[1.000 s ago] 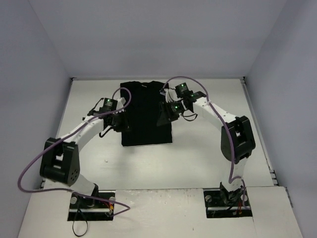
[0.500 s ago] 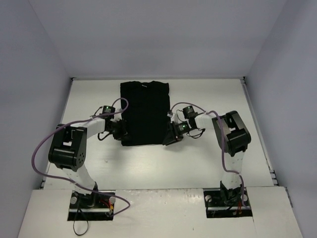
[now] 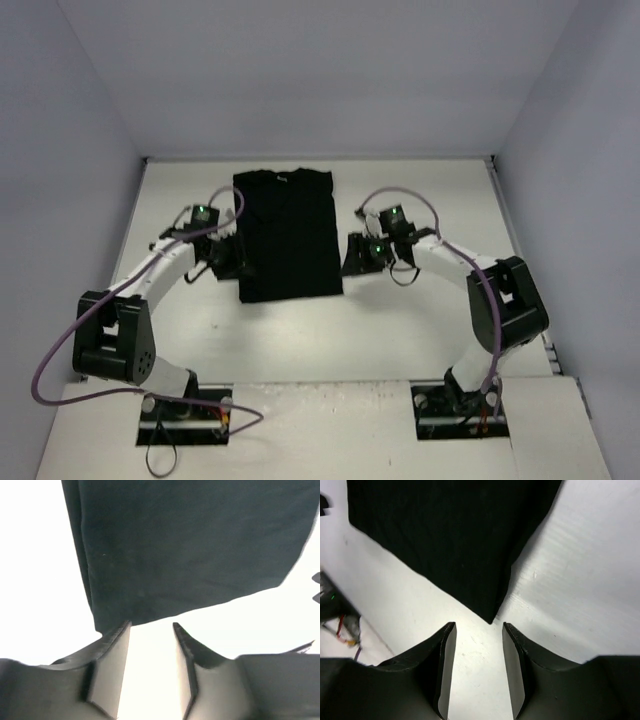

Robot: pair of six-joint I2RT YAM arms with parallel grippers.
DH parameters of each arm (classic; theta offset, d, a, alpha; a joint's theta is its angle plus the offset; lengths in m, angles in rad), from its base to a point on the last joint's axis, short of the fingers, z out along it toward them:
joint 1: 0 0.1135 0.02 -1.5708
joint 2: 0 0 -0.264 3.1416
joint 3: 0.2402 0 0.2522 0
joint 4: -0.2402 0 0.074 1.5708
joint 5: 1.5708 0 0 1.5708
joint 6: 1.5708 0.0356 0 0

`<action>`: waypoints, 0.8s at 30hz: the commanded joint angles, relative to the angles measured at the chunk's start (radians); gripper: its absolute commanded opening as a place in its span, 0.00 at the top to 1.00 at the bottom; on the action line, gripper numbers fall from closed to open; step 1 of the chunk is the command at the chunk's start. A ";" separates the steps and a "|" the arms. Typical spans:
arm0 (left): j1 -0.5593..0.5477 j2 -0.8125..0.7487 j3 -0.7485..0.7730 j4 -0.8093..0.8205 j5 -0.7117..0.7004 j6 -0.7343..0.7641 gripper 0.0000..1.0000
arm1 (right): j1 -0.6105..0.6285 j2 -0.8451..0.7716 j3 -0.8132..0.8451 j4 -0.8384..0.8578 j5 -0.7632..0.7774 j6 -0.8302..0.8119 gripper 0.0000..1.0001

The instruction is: Fold and stack the t-shirts

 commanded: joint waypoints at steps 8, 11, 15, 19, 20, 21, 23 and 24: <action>-0.025 -0.022 0.050 -0.100 -0.337 0.033 0.57 | 0.221 0.016 0.216 -0.122 0.728 0.167 0.59; -0.061 0.083 0.096 -0.090 -0.412 0.037 0.60 | 0.249 0.094 0.275 -0.121 0.784 0.166 0.59; -0.110 0.172 0.135 -0.078 -0.502 0.013 0.63 | 0.270 0.167 0.322 -0.120 0.830 0.168 0.59; -0.150 0.224 0.108 -0.071 -0.539 -0.028 0.66 | 0.281 0.200 0.295 -0.120 0.857 0.191 0.59; -0.154 0.229 0.096 -0.067 -0.540 -0.035 0.66 | 0.283 0.202 0.284 -0.120 0.863 0.195 0.59; -0.158 0.236 0.082 -0.063 -0.541 -0.044 0.67 | 0.287 0.200 0.267 -0.120 0.870 0.202 0.59; -0.173 0.246 0.034 -0.056 -0.549 -0.067 0.69 | 0.297 0.188 0.204 -0.119 0.886 0.228 0.59; -0.179 0.244 0.010 -0.054 -0.548 -0.074 0.70 | 0.303 0.177 0.172 -0.119 0.891 0.244 0.60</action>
